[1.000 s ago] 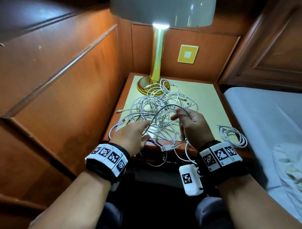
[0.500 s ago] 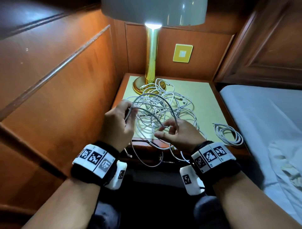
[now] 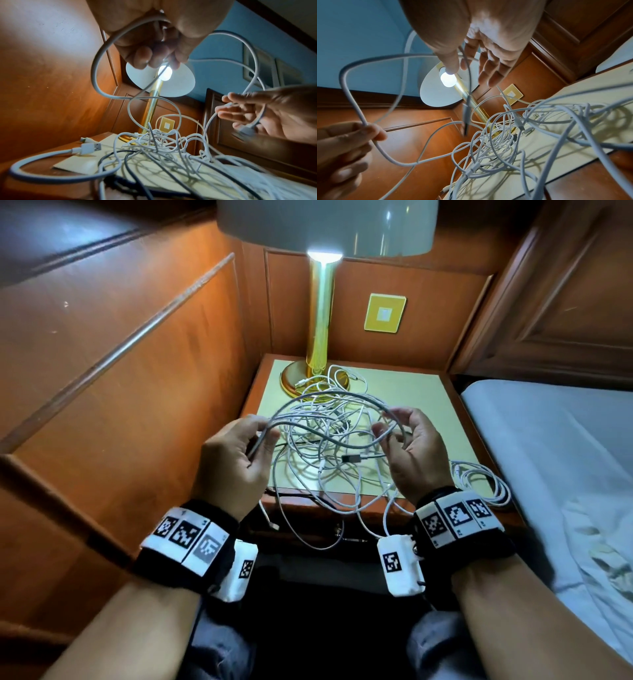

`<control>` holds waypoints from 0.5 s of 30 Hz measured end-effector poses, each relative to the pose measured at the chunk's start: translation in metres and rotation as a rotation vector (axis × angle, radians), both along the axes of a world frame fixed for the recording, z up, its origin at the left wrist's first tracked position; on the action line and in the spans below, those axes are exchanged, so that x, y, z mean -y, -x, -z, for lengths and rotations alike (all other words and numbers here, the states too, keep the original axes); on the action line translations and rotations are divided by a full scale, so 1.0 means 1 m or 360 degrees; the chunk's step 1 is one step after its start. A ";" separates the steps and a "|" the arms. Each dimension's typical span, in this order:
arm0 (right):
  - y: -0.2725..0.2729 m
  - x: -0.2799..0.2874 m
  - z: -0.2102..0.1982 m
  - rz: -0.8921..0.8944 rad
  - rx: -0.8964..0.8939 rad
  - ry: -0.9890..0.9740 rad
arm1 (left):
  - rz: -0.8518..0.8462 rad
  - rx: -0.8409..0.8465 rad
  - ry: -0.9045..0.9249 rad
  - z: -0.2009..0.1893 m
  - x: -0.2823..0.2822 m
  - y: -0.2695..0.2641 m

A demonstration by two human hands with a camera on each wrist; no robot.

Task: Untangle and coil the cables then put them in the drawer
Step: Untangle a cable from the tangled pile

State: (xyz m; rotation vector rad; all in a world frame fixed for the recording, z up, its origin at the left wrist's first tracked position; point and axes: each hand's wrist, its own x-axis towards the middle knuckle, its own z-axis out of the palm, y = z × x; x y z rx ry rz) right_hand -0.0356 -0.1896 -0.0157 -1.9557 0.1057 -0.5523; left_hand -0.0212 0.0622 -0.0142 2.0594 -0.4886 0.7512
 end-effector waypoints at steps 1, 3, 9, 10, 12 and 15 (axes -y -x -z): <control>0.000 0.000 -0.002 -0.0002 0.0067 -0.0016 | 0.0010 0.0001 -0.0059 0.003 0.000 -0.002; -0.003 0.002 0.001 0.0021 0.0104 -0.0037 | 0.0027 0.0007 -0.0154 0.008 0.000 -0.005; -0.011 0.013 0.012 0.0015 -0.0362 0.0212 | 0.0223 -0.0005 -0.0325 0.017 0.003 -0.008; -0.012 0.015 0.011 -0.0005 -0.0402 0.0154 | 0.0259 -0.0004 -0.0386 0.018 0.003 -0.007; -0.012 0.017 0.007 -0.0030 -0.0351 -0.0060 | 0.0326 -0.0038 -0.0468 0.019 0.003 -0.007; -0.007 0.018 -0.001 -0.0054 -0.0121 -0.0204 | 0.0377 -0.0069 -0.0491 0.021 0.003 -0.010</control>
